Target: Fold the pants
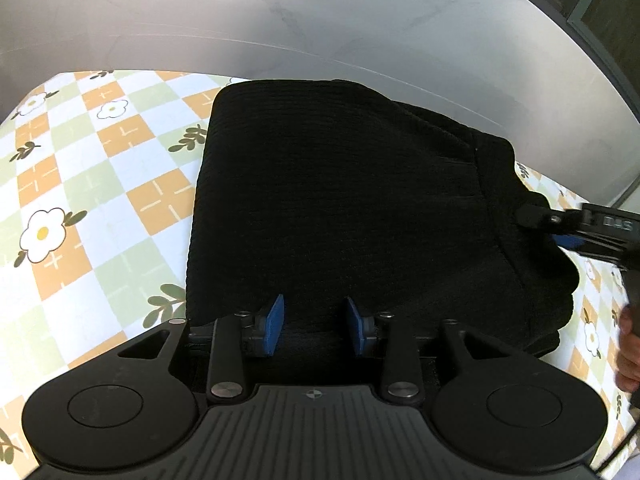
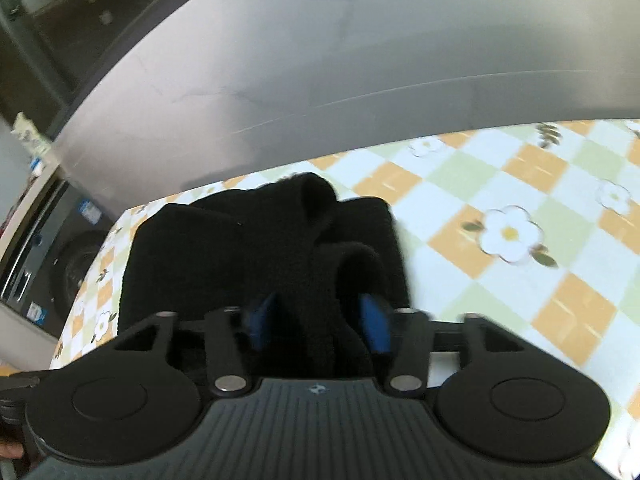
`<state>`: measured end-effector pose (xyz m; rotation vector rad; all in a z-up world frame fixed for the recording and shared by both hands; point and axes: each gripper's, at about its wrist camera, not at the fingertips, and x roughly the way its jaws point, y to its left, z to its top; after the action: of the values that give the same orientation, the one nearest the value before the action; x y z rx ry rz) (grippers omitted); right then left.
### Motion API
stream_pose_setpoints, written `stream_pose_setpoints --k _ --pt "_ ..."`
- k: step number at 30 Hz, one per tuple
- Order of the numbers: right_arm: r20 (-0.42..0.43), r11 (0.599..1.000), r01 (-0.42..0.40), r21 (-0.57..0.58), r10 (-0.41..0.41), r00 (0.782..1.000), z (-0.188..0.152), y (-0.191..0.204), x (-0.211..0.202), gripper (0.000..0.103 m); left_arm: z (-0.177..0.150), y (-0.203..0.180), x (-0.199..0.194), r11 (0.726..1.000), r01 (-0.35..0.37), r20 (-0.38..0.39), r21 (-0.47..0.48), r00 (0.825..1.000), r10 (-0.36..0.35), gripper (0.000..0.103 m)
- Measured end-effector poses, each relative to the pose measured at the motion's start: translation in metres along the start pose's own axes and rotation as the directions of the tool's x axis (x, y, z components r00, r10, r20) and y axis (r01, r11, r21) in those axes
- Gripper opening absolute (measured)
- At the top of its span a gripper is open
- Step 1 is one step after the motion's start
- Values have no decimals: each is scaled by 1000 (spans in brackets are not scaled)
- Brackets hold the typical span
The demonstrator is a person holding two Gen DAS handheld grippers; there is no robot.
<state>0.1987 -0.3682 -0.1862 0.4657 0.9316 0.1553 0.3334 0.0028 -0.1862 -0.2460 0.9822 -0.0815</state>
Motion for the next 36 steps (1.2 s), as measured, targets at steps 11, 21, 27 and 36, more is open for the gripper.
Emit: stream_pose_setpoints --k 11,21,27,36 --pt "-73 946 80 -315 -108 992 -26 50 -25 46 2 2 2 1000 2 -3 -30 1000 -2 36" --pt "7 973 -45 -225 48 999 -25 59 -75 8 8 22 -11 995 56 9 -77 998 -56 36" --pt "-57 989 19 -144 -27 998 -65 33 -55 8 5 18 -5 998 66 -10 7 998 -66 36" --pt "7 999 28 -18 -28 1000 -30 14 -63 31 -3 17 -1 998 39 -12 39 999 -39 37"
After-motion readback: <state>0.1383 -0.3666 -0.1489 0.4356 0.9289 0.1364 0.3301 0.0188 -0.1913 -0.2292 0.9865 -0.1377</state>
